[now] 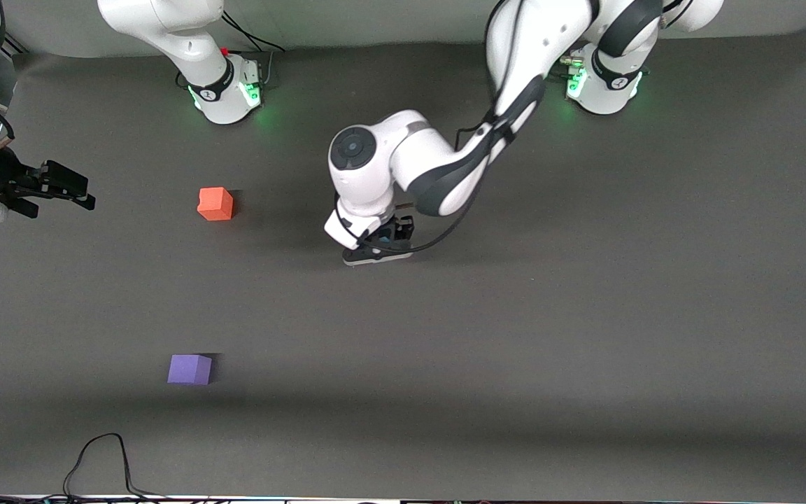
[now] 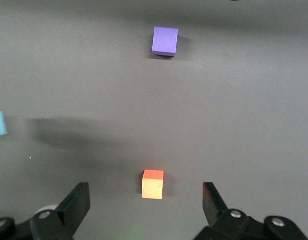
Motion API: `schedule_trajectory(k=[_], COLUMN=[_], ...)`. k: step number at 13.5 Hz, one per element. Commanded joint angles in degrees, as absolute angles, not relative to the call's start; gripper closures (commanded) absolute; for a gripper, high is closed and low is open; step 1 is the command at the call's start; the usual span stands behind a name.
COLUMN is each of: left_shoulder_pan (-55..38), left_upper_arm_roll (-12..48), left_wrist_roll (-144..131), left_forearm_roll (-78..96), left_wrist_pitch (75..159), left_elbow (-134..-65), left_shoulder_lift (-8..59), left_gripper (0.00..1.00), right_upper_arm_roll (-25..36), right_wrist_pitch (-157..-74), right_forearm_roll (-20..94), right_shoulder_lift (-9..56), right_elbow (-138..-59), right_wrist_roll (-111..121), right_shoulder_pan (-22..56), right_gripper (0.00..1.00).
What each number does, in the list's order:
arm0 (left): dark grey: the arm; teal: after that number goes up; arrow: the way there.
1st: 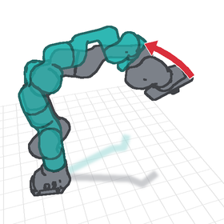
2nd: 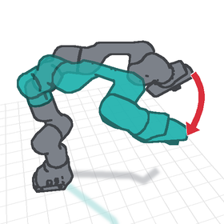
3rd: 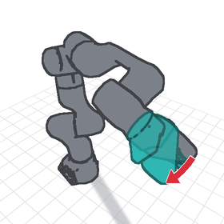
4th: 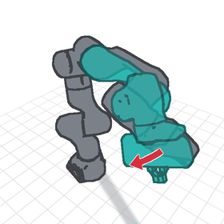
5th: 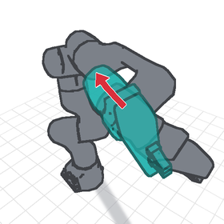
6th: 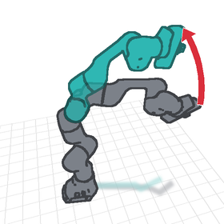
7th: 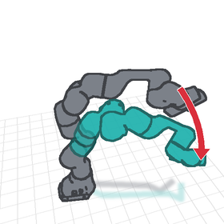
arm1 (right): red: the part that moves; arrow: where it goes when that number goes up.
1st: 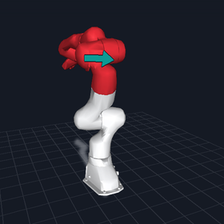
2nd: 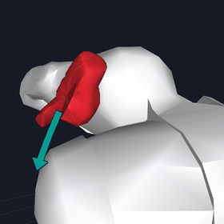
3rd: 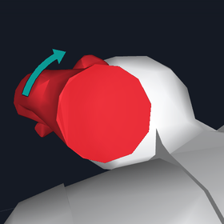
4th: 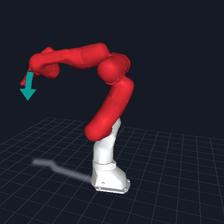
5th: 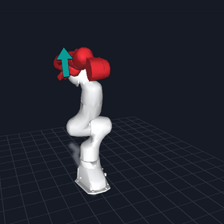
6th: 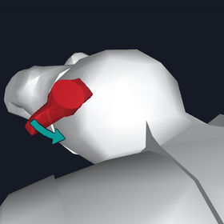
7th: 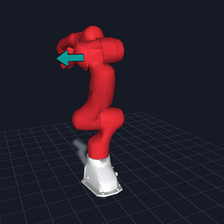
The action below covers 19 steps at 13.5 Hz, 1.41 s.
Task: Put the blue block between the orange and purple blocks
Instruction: 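Carry the blue block with the left gripper to the table middle, then release the blue block with the left gripper while the right gripper reaches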
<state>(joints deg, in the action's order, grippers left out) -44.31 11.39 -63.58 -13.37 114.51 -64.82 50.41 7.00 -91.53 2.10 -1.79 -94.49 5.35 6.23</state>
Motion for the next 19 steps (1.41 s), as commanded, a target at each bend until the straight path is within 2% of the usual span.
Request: schedule_trajectory(k=[1, 5, 7, 9, 10, 13, 15, 16, 19], left_shoulder_pan=[-45.70, -45.88, -45.70, -45.27, -44.83, -38.61, -32.20, -28.25, -16.03], left_upper_arm_roll=[10.46, 10.46, 10.46, 10.55, 10.81, 12.56, 12.22, 12.22, 12.22], left_wrist_roll=[-64.60, -64.60, -64.51, -64.60, -64.16, -61.28, -57.49, -54.87, -42.76], left_forearm_roll=[-16.95, -17.58, -17.67, -17.06, -16.62, -11.10, -6.44, -5.37, -3.79], left_wrist_pitch=[120.30, 122.87, 122.26, 119.38, 115.27, 104.35, 100.91, 100.46, 100.46], left_elbow=[-67.75, -68.20, -68.12, -67.41, -66.46, -61.19, -61.17, -63.00, -74.41], left_shoulder_lift=[52.82, 55.46, 55.11, 52.75, 51.08, 46.77, 42.21, 39.23, 30.00], left_gripper=[0.64, 0.57, 0.00, 0.00, 0.00, 0.00, 0.00, 0.00, 0.00], right_upper_arm_roll=[6.68, 6.68, 6.68, 6.59, 6.59, 4.84, 2.65, 2.55, 2.64], right_wrist_pitch=[-91.49, -91.49, -91.49, -91.49, -91.49, -91.41, -91.32, -91.32, -91.76], right_forearm_roll=[2.20, 2.11, 2.20, 2.20, 2.20, 2.20, 2.90, 3.60, 4.13], right_shoulder_lift=[-2.02, -1.85, -1.76, -1.84, -1.85, -2.11, -2.37, -2.37, -1.85], right_elbow=[-94.57, -94.48, -94.48, -94.48, -94.48, -94.31, -94.22, -94.13, -93.69], right_wrist_roll=[5.27, 5.27, 5.27, 5.27, 5.27, 4.66, 3.70, 1.43, -11.98], right_shoulder_pan=[5.98, 5.98, 5.98, 5.98, 5.98, 6.06, 6.50, 8.07, 18.33], right_gripper=[0.00, 0.00, 0.00, 0.00, 0.00, 0.00, 0.00, 0.00, 0.00])
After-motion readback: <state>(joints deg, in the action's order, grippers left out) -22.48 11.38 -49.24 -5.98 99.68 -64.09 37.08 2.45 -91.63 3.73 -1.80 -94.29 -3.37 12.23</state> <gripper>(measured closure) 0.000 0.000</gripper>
